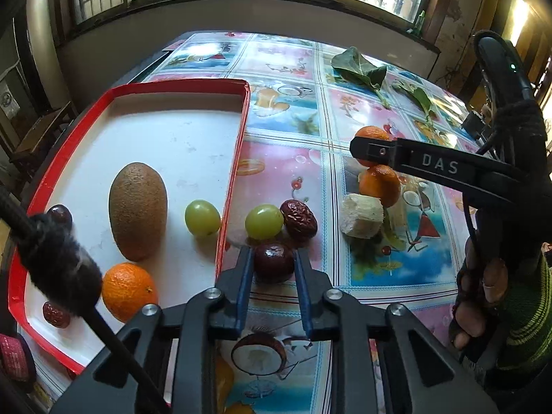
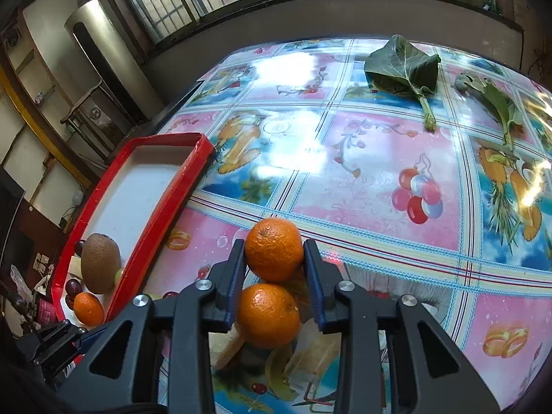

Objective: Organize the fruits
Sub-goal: 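Grasp another dark cherry with the left tool while the right tool grasps a mandarin, then lift the cherry and the mandarin off the table with both tools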

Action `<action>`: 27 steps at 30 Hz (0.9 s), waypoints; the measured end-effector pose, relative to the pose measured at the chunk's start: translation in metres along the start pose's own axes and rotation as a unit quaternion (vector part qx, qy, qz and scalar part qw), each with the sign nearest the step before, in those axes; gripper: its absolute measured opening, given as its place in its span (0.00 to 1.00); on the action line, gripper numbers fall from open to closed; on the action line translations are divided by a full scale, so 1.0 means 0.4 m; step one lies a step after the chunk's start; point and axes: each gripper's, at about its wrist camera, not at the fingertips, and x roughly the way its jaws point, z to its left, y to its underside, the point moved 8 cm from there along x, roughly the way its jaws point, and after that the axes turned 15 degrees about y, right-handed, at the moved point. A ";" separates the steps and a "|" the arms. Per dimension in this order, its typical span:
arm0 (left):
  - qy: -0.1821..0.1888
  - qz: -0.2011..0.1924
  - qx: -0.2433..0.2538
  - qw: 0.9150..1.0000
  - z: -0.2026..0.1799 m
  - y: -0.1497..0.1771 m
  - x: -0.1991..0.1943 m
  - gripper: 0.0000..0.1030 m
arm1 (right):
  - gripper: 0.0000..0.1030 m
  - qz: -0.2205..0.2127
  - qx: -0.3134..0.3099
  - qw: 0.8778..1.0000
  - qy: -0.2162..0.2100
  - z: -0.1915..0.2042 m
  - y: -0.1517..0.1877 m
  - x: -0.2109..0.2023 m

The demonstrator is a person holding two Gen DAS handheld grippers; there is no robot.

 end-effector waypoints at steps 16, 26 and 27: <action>0.012 -0.014 0.027 0.999 -0.100 0.043 -0.067 0.22 | 0.34 -0.047 0.047 0.997 -0.029 -0.060 0.056 -0.196; -0.016 -0.028 0.063 0.997 -0.165 0.069 -0.116 0.22 | 0.34 -0.060 0.067 0.995 -0.038 -0.097 0.151 -0.295; -0.016 -0.029 0.065 0.997 -0.170 0.070 -0.119 0.22 | 0.34 -0.060 0.069 0.995 -0.037 -0.103 0.159 -0.302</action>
